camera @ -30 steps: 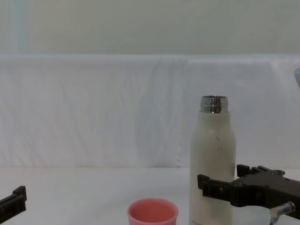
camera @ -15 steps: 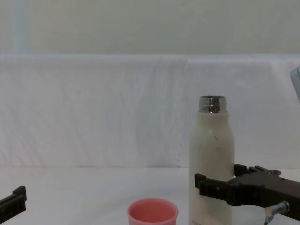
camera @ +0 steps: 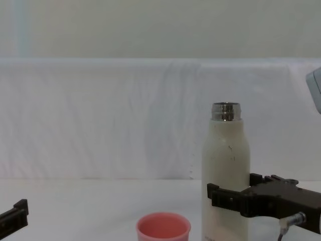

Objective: Grasp the thermos with one hand and pour water into the cup lid.

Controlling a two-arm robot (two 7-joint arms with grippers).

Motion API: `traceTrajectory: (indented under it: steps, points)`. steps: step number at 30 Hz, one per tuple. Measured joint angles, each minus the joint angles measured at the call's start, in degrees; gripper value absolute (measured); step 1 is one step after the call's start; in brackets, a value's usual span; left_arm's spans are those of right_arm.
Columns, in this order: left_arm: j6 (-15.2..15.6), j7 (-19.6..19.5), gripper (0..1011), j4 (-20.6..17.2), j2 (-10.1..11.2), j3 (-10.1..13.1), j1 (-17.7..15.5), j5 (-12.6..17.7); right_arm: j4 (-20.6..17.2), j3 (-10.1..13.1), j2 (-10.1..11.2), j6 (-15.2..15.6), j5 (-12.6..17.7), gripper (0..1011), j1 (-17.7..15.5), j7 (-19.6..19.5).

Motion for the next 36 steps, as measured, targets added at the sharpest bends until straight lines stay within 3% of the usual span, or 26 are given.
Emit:
traceTrajectory:
  steps: [36]
  points:
    - [0.0, 0.0, 1001, 0.0, 0.0, 0.0, 0.0, 0.0, 4.6, -0.2, -2.1, -0.6, -1.1, 1003, 3.3, -0.3]
